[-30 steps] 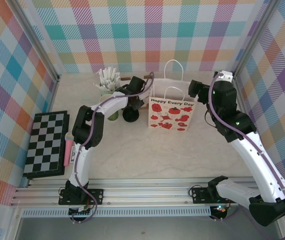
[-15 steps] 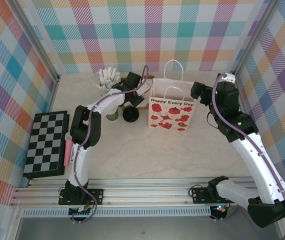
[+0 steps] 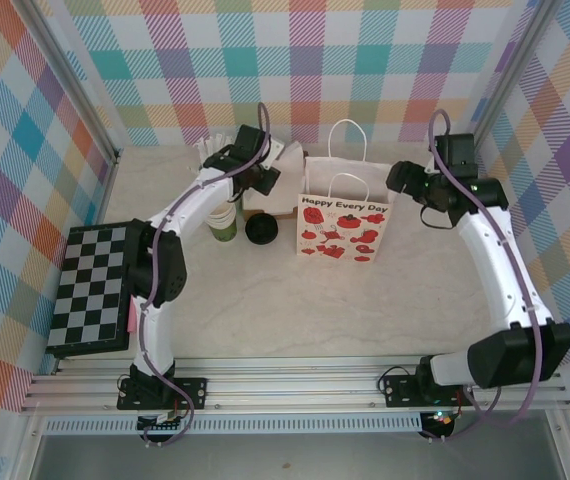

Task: Pack the takeout coffee

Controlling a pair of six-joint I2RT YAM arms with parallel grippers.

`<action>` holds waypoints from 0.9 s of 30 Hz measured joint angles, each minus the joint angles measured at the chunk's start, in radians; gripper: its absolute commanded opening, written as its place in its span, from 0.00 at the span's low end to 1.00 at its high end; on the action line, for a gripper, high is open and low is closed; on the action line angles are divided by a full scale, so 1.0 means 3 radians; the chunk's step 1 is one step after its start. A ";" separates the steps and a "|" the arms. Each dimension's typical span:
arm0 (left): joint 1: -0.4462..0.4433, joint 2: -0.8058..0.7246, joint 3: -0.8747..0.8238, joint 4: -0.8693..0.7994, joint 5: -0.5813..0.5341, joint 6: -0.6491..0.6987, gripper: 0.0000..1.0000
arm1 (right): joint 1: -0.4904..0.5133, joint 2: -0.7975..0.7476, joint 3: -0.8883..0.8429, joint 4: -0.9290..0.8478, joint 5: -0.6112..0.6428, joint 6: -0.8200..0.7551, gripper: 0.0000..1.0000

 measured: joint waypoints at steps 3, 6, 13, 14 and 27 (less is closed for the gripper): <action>0.0000 -0.0181 0.0022 -0.0117 -0.0020 -0.0170 0.00 | 0.0003 0.0277 0.0226 -0.0098 -0.0177 -0.0069 0.56; -0.0001 -0.0416 0.0032 -0.0205 -0.0013 -0.0296 0.00 | 0.0004 0.0481 0.0369 -0.0163 -0.0301 -0.0149 0.42; -0.0004 -0.1069 0.0031 -0.0245 0.0086 -0.0534 0.00 | 0.0003 0.0577 0.0407 -0.0261 -0.0470 -0.0411 0.17; -0.0004 -0.1155 0.0018 -0.0239 0.0089 -0.0572 0.00 | 0.0004 0.0577 0.0406 -0.0259 -0.0504 -0.0470 0.15; -0.0006 -0.1892 -0.0370 -0.0233 0.0057 -0.0954 0.00 | 0.0085 0.0562 0.0390 -0.0258 -0.1057 -0.0947 0.12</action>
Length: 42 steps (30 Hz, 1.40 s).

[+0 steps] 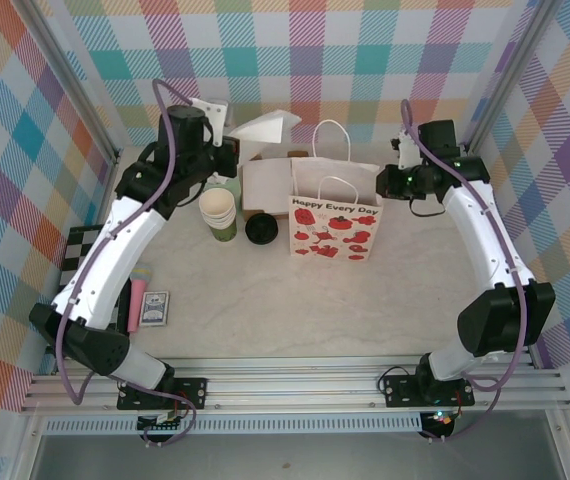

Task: Pack the takeout coffee

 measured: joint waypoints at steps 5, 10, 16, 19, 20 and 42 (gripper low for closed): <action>0.0014 -0.0172 0.0039 -0.0126 0.0103 -0.0086 0.00 | 0.0128 0.0000 0.0009 0.0013 -0.0065 0.0075 0.26; 0.0015 -0.0182 0.0315 -0.0348 0.0356 -0.0084 0.00 | 0.0164 -0.0113 0.0060 0.0155 0.0032 0.0192 0.64; 0.0015 -0.0182 0.0543 -0.0436 0.0678 -0.0083 0.00 | 0.0206 -0.0650 0.0060 0.0580 -0.0317 -0.0071 1.00; 0.0015 -0.0173 0.0631 -0.0468 0.0773 -0.0084 0.00 | 0.0318 -0.0806 0.0070 0.0732 -0.0621 -0.0401 1.00; 0.0015 -0.0167 0.0660 -0.0478 0.0804 -0.0083 0.00 | 0.0376 -0.0816 0.0083 0.0753 -0.0718 -0.0539 1.00; 0.0015 -0.0011 0.0851 -0.0698 0.1465 -0.0001 0.00 | 0.1194 0.0286 0.1391 0.0289 -0.0938 -0.2308 0.26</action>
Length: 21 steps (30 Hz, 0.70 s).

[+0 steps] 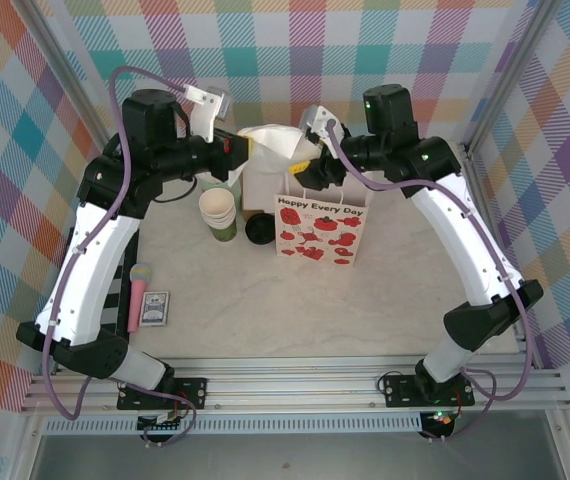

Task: Pack the takeout coffee

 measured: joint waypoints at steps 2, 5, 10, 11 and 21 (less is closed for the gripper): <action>0.0000 0.0000 0.0000 0.0001 0.0076 0.0027 0.00 | -0.0001 0.0000 0.0011 0.0000 0.0038 0.0045 0.20; 0.0001 -0.0006 -0.0017 0.0015 0.0234 0.0092 0.04 | -0.0004 0.0017 0.0074 0.0013 0.0192 0.0144 0.10; 0.0001 -0.0151 -0.0318 0.0074 0.0482 0.0262 0.33 | -0.0004 0.0017 0.0088 0.0135 0.0427 0.0318 0.03; 0.0001 -0.0203 -0.0416 0.0099 0.0534 0.0313 0.39 | -0.0004 0.0017 0.0088 0.0172 0.0473 0.0355 0.03; 0.0048 -0.0437 -0.1043 0.0406 0.1025 0.0736 0.91 | -0.0004 -0.0005 0.0051 0.0455 0.0366 0.0542 0.06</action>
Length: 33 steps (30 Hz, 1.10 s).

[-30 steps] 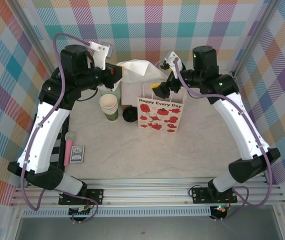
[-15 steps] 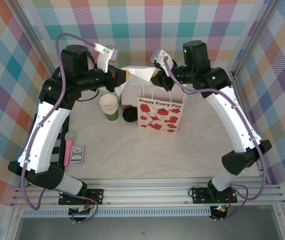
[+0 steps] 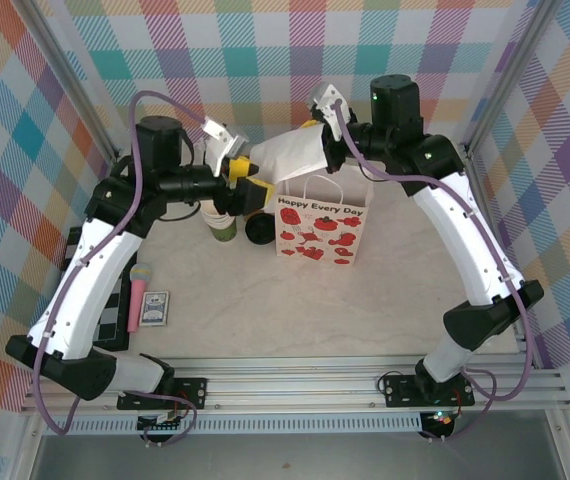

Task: Pack the takeout coffee

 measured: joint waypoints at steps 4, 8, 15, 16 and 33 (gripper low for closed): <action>0.0209 -0.0146 -0.0219 0.0139 0.0071 0.0179 1.00 | 0.0000 -0.0038 -0.0076 -0.0009 -0.0070 -0.0130 0.06; 0.0421 -0.0163 -0.0149 0.0280 -0.0010 0.0357 1.00 | 0.0000 -0.0039 -0.0092 -0.0067 -0.0230 -0.0263 0.07; 0.0437 0.0417 0.0459 -0.0191 0.0795 0.1502 1.00 | 0.0000 -0.0039 -0.0090 -0.0148 -0.0613 -0.0336 0.07; 0.0435 0.0463 0.0437 -0.0186 0.0844 0.1577 1.00 | 0.0000 -0.0039 -0.0085 -0.0174 -0.0656 -0.0341 0.07; 0.0240 0.1188 0.0994 -0.0796 0.1316 0.2454 0.07 | 0.0000 0.0058 0.0191 -0.0554 -0.0891 -0.0357 0.24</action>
